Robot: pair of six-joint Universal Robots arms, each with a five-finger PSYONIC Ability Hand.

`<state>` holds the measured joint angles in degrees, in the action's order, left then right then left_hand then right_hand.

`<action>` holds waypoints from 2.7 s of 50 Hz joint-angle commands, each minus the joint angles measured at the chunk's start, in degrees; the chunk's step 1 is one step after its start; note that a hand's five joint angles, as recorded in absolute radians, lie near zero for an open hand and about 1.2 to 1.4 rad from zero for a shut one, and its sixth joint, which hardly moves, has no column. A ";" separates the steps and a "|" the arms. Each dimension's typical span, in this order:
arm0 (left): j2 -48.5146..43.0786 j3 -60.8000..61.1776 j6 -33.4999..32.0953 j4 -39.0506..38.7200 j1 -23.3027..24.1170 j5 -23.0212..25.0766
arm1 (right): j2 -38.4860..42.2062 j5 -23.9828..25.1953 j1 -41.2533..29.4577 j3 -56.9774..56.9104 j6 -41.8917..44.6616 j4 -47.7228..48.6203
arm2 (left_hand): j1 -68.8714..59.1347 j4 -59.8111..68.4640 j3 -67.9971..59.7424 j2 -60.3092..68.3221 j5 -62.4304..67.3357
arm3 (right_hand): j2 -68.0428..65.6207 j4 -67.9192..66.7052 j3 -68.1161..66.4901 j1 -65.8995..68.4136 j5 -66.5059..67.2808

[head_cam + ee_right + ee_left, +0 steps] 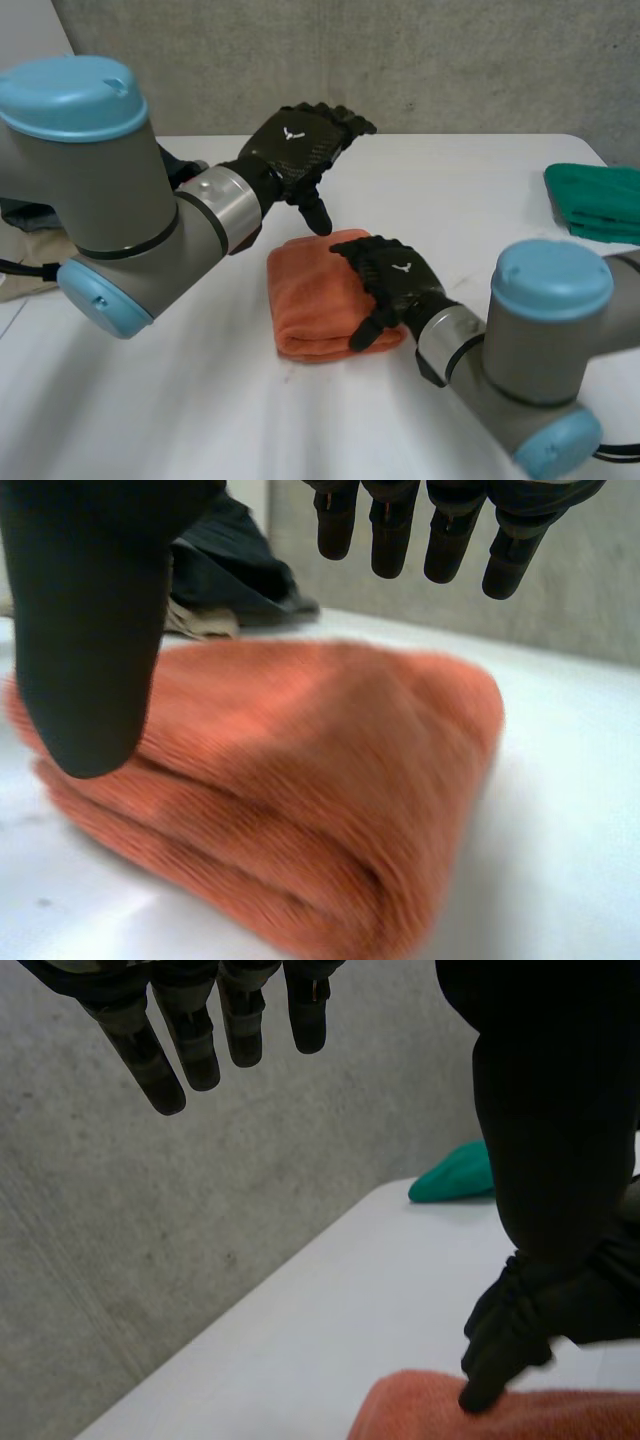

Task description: Fold the laundry.

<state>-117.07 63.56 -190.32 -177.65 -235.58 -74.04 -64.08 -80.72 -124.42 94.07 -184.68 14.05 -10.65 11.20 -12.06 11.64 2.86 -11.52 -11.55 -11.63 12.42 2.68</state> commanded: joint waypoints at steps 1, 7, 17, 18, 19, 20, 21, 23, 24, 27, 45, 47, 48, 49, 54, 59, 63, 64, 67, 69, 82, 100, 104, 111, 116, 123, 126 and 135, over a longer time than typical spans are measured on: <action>2.99 -0.10 1.88 0.29 -0.06 -0.14 | -3.24 -5.05 -8.38 6.12 10.82 8.53 | 0.65 -1.20 2.06 -1.64 -2.86 | 1.52 1.55 1.63 -2.42 -2.68; 3.96 -0.10 3.11 0.29 -0.58 -0.23 | -0.43 -9.54 -11.37 6.65 16.89 13.02 | 0.65 -1.20 2.06 -1.64 -2.86 | 1.52 1.55 1.63 -2.42 -2.68; 3.96 0.16 3.73 0.37 -0.58 -0.23 | 5.02 -11.21 -11.37 4.63 20.85 14.69 | 0.65 -1.20 2.06 -1.64 -2.86 | 1.52 1.55 1.63 -2.42 -2.68; 3.96 0.25 3.73 0.37 -0.58 -0.23 | 5.46 -11.38 -11.29 4.46 21.46 15.30 | 0.65 -1.20 2.06 -1.64 -2.86 | 1.52 1.55 1.63 -2.42 -2.68; 3.96 0.25 3.73 0.37 -0.58 -0.23 | 5.64 -11.47 -11.28 4.37 21.73 15.57 | 0.65 -1.20 2.06 -1.64 -2.86 | 1.52 1.55 1.63 -2.42 -2.68; 3.96 0.25 3.73 0.37 -0.58 -0.23 | 5.90 -11.47 -11.28 4.37 22.08 15.83 | 0.65 -1.20 2.06 -1.64 -2.86 | 1.52 1.55 1.63 -2.42 -2.68; 3.96 0.25 3.81 0.37 -0.67 -0.23 | 6.07 -11.65 -11.28 4.28 22.34 16.10 | 0.65 -1.20 2.06 -1.64 -2.86 | 1.52 1.55 1.63 -2.42 -2.68; 3.96 0.25 3.81 0.37 -0.67 -0.23 | 6.86 -11.91 -11.11 4.02 23.31 16.54 | 0.65 -1.20 2.06 -1.64 -2.86 | 1.52 1.55 1.63 -2.42 -2.68; 3.96 0.25 3.81 0.37 -0.76 -0.23 | 7.04 -12.00 -11.02 3.84 23.49 16.63 | 0.65 -1.20 2.06 -1.64 -2.86 | 1.52 1.55 1.63 -2.42 -2.68; 4.04 0.25 3.81 0.37 -0.93 -0.23 | 7.92 -12.44 -10.85 3.40 24.36 16.72 | 0.65 -1.20 2.06 -1.64 -2.86 | 1.52 1.55 1.63 -2.42 -2.68; 4.48 0.33 4.78 0.55 -1.64 0.04 | 13.10 -14.11 -10.49 -4.32 30.34 19.79 | 0.65 -1.20 2.06 -1.64 -2.86 | -9.06 -9.03 -8.95 8.16 7.90; 4.48 0.42 4.96 0.55 -1.90 0.04 | 14.25 -14.20 -10.49 -5.91 30.96 19.79 | 0.65 -1.20 2.06 -1.64 -2.86 | -15.96 -15.93 -15.85 15.06 14.80; 4.48 0.42 5.04 0.55 -2.08 0.04 | 14.86 -14.20 -10.49 -6.79 31.31 19.79 | 0.65 -1.20 2.06 -1.64 -2.86 | -21.47 -21.44 -21.36 20.57 20.31; 4.48 0.34 5.13 0.55 -2.08 0.04 | 15.13 -14.29 -10.49 -7.06 31.48 19.79 | 0.65 -1.20 2.06 -1.64 -2.86 | -23.03 -22.99 -22.91 22.13 21.87; 4.84 0.42 5.48 0.55 -2.43 0.12 | 16.53 -14.20 -10.41 -9.43 31.84 19.79 | 0.65 -1.20 2.06 -1.64 -2.86 | -68.48 -68.44 -68.37 67.58 67.32; 5.10 0.42 5.83 0.55 -2.96 0.21 | 16.54 -13.50 -9.18 -11.01 31.75 19.71 | 0.65 -1.20 2.06 -1.64 -2.86 | -68.48 -68.45 -68.37 67.58 67.32; 5.80 0.42 6.19 0.64 -3.40 0.48 | 16.36 -12.88 -8.73 -11.10 31.66 18.39 | 0.65 -1.20 2.06 -1.64 -2.86 | -44.77 -44.73 -44.66 43.87 43.61; 6.06 0.42 6.36 0.73 -3.66 0.65 | 15.84 -12.45 -8.47 -10.06 31.57 16.30 | 0.65 -1.20 2.06 -1.64 -2.86 | -20.93 -20.89 -20.81 20.03 19.77; 6.50 0.69 6.36 0.64 -3.84 1.00 | 14.87 -12.00 -8.38 -9.00 31.14 14.17 | 0.65 -1.20 2.06 -1.64 -2.86 | -19.35 -19.32 -19.24 18.45 18.19; 6.77 1.04 6.36 0.64 -4.10 1.35 | 13.11 -10.95 -7.77 -8.12 30.34 11.88 | 0.65 -1.20 2.06 -1.64 -2.86 | -13.30 -13.26 -13.18 12.39 12.14; 6.77 1.83 6.71 0.55 -4.28 1.97 | 8.62 -4.27 -5.40 -2.49 25.16 8.45 | 0.65 -1.20 2.06 -1.64 -2.86 | 0.00 0.04 0.12 -0.90 -1.16; 6.24 1.48 7.94 0.29 -4.28 2.06 | 14.25 -5.85 -5.39 -5.47 29.73 14.43 | 0.65 -1.20 2.06 -1.64 -2.86 | -2.35 -2.31 -2.23 1.45 1.19; 6.24 1.48 8.47 0.29 -4.28 1.97 | 15.30 -6.37 -5.57 -6.71 30.52 14.61 | 0.65 -1.20 2.06 -1.64 -2.86 | -3.70 -3.66 -3.58 2.80 2.54; 6.15 1.65 8.74 0.29 -4.10 1.97 | 16.36 -6.99 -6.19 -9.08 31.22 15.31 | 0.65 -1.20 2.06 -1.64 -2.86 | -8.74 -8.70 -8.62 7.83 7.58; 6.33 1.83 9.00 0.29 -4.28 1.97 | 18.38 -7.25 -6.01 -11.71 31.57 15.22 | 0.65 -1.20 2.06 -1.64 -2.86 | -29.69 -29.66 -29.58 28.79 28.53; 6.68 1.74 10.14 0.38 -4.63 2.06 | 18.47 -7.96 -5.48 -14.00 32.01 15.83 | 0.65 -1.20 2.06 -1.64 -2.86 | -68.48 -68.45 -68.37 67.58 67.32; 6.77 1.04 10.41 0.29 -4.71 2.06 | 17.24 -7.96 -4.78 -15.32 31.40 18.12 | 0.65 -1.20 2.06 -1.64 -2.86 | -68.48 -68.45 -68.37 67.58 67.32; 7.65 -2.30 11.81 1.08 -4.19 1.79 | 16.71 -9.89 1.88 -27.86 30.52 23.48 | 0.65 -1.20 2.06 -1.64 -2.86 | -68.48 -68.45 -68.37 67.58 67.32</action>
<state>-110.05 63.24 -179.49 -177.08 -240.12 -72.11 -47.33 -89.11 -127.67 75.14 -153.40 35.14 -10.65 11.22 -12.06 11.64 2.87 -65.54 -68.22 -65.85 58.09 51.22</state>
